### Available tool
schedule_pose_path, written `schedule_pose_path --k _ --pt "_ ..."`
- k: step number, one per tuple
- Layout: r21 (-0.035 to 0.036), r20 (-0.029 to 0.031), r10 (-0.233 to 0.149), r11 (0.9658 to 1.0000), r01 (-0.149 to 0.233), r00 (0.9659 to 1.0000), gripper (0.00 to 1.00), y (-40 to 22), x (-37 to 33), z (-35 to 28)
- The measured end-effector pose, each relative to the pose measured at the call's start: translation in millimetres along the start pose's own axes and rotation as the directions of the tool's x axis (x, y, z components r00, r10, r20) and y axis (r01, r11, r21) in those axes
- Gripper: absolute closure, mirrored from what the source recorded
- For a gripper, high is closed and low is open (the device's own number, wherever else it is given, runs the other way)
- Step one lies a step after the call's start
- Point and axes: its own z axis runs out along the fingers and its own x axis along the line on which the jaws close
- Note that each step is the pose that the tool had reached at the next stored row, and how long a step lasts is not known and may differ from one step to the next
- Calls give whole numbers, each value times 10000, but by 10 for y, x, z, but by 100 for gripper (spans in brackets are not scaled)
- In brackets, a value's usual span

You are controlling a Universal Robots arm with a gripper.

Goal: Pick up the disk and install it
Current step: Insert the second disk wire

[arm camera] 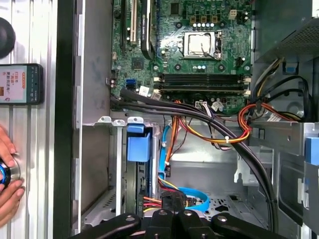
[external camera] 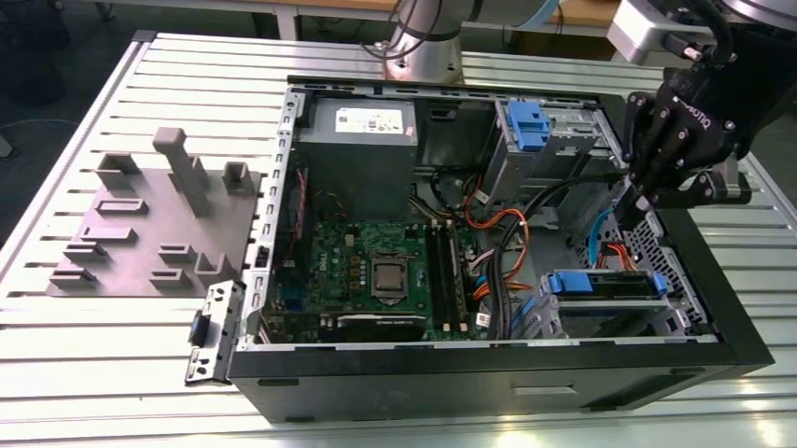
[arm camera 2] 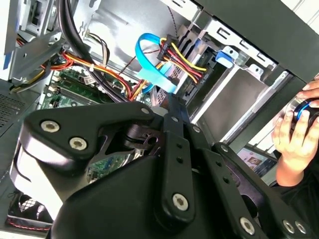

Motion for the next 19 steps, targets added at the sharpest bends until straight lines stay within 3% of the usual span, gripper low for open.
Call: schedule_pose_path --k 4,5,7,8,19 --pt "-23 -1 14 10000 -14 10000 89 -19 -4 -1" --pt "-24 -1 15 10000 -15 10000 83 -19 -4 -1" --pt "-24 -1 14 10000 -14 10000 83 -20 -4 1" --pt "-24 -1 13 10000 -13 10000 76 -21 -5 3" --pt "-27 16 19 10000 -19 10000 76 -21 -32 85"
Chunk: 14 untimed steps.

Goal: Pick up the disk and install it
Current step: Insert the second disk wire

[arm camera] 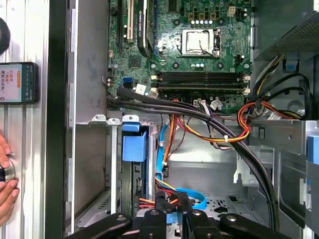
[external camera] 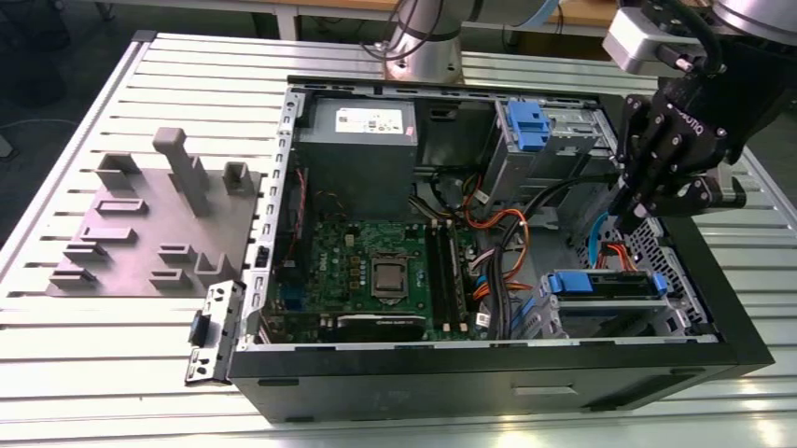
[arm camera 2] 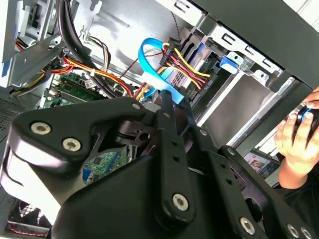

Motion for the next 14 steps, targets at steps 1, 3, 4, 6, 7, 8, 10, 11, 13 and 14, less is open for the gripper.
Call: schedule_pose_path --k 1,3,4,6,7,8,10,11,13,14 --pt "0 0 2 10000 -2 10000 76 0 -1 7" --pt "-1 0 7 10000 -7 10000 76 0 -2 24" --pt "-1 0 9 10000 -9 10000 76 0 -2 33" --pt "-1 0 11 10000 -11 10000 76 -2 -4 48" --pt "-1 -2 12 10000 -12 10000 76 -2 -5 55" --pt "-1 -5 12 10000 -12 10000 76 -3 -5 59" --pt "-1 -8 13 10000 -13 10000 78 -3 -5 66" --pt "-1 -7 12 10000 -12 10000 84 -3 -4 69" --pt "-1 -5 13 10000 -13 10000 84 -3 4 77" --pt "0 -4 12 10000 -12 10000 84 0 20 81"
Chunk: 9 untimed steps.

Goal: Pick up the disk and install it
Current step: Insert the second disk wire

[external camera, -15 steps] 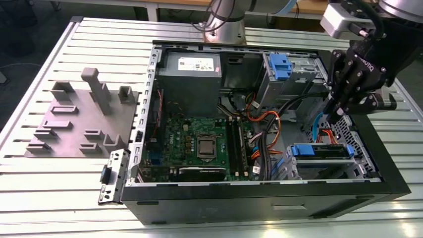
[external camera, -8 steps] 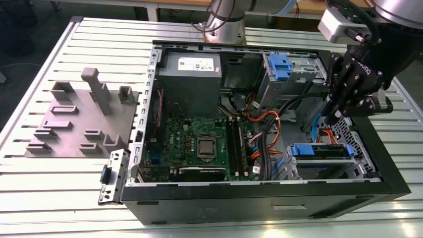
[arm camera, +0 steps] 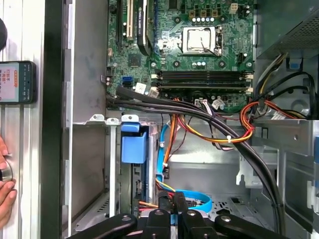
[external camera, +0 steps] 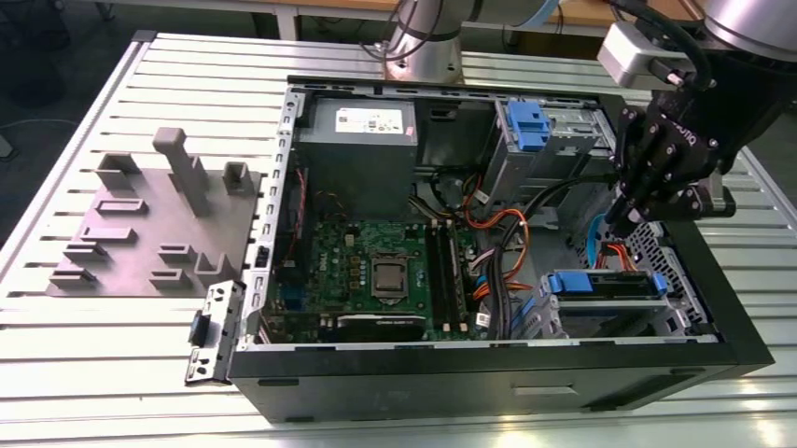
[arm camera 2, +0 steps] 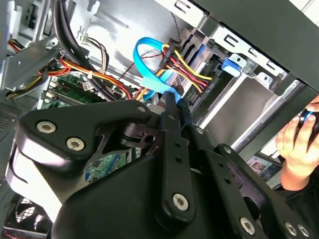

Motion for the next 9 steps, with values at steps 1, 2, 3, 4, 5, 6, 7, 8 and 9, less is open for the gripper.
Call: schedule_pose_path --k 1,2,3,4,5,6,7,8,9 --pt "5 7 -3 10000 3 10000 84 5 20 6" --pt "11 18 -5 10000 5 10000 84 11 38 12" --pt "22 25 -7 10000 7 10000 84 18 53 17" --pt "43 32 -8 10000 7 10000 84 27 67 23" --pt "69 34 -10 10000 10 10000 84 34 78 27" --pt "95 35 -15 10000 15 10000 84 41 87 31" --pt "122 36 -18 9999 18 10000 84 49 96 35" --pt "149 42 -20 9999 20 10000 84 59 103 39" --pt "173 51 -22 9998 21 10000 84 70 107 40"
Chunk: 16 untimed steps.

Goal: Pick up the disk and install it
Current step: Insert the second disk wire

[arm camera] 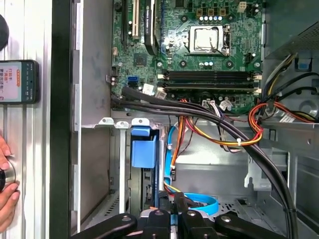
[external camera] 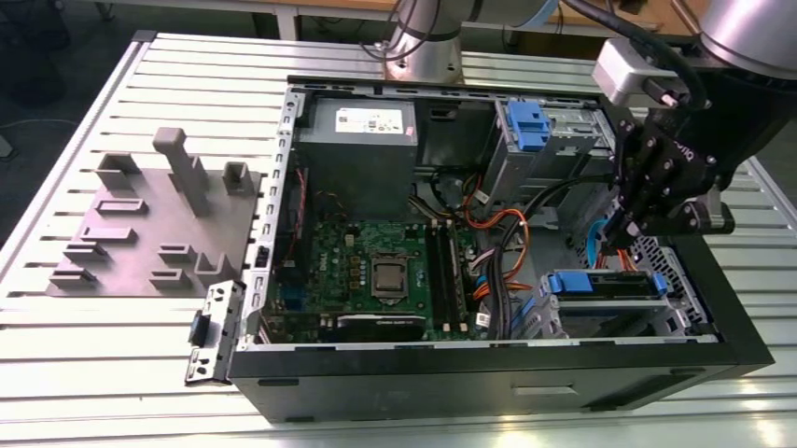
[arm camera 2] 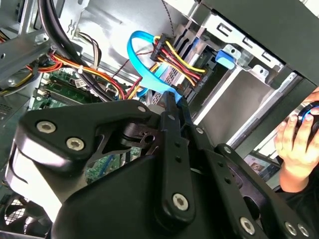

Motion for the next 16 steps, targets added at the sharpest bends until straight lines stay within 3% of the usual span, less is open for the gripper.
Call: schedule_pose_path --k 16 --pt "15 7 2 10000 -2 10000 84 8 2 1"
